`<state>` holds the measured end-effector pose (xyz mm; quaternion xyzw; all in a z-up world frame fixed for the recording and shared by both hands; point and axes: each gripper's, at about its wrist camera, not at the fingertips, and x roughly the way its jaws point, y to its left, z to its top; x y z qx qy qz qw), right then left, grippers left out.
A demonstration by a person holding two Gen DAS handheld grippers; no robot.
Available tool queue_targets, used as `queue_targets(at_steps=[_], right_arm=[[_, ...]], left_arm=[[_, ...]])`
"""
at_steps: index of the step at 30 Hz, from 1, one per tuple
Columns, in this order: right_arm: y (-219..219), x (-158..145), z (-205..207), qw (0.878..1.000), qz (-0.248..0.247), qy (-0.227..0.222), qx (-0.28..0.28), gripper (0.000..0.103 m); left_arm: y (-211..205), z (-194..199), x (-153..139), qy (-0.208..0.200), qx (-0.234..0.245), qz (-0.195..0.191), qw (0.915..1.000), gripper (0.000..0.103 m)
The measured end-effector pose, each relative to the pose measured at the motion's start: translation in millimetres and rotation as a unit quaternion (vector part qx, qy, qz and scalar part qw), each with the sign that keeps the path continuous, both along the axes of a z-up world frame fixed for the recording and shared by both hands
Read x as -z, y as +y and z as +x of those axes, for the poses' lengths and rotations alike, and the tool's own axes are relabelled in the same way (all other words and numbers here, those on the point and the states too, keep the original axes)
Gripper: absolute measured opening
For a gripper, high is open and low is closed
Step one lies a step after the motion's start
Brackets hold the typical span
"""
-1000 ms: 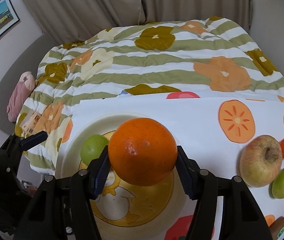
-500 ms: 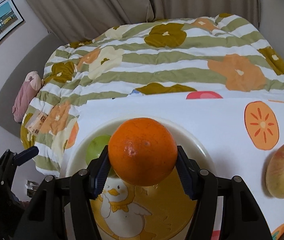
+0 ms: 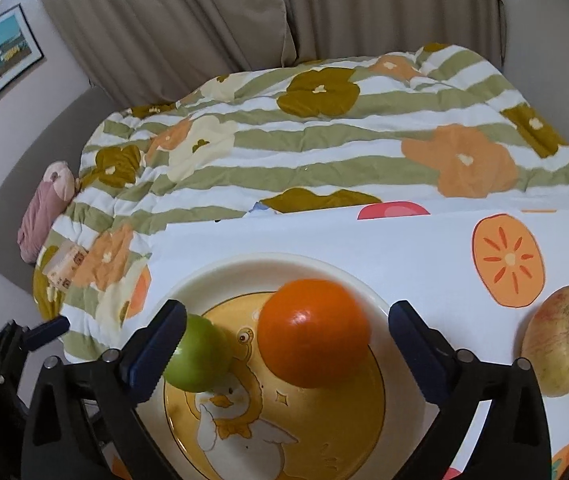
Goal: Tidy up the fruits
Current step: 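Open the left gripper to drop the green apple while the right gripper releases the orange into the bowl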
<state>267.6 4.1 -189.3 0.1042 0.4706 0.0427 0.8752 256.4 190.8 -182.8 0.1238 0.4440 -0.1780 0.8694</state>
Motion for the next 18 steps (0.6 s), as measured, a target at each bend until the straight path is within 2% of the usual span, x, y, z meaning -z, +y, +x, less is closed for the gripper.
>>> queue_targets(at_steps=[5,11,18], right_arm=[[3,-6,-6,0.999,-0.023,0.022,-0.005,0.101],[3,-28,-24,0.999,-0.027,0.028,-0.010,0.101],[-3,-64,-56,0.999,-0.032,0.005,-0.020,0.101]], left_arm=[[5,-2,-13,-0.005,-0.007,-0.007,0.9999,0.103],[7,-15,-38,-0.020,-0.017,-0.011,0.9996,0.103],[-2,-37,-74,-0.041,-0.025,-0.017,0.9987,0.103]])
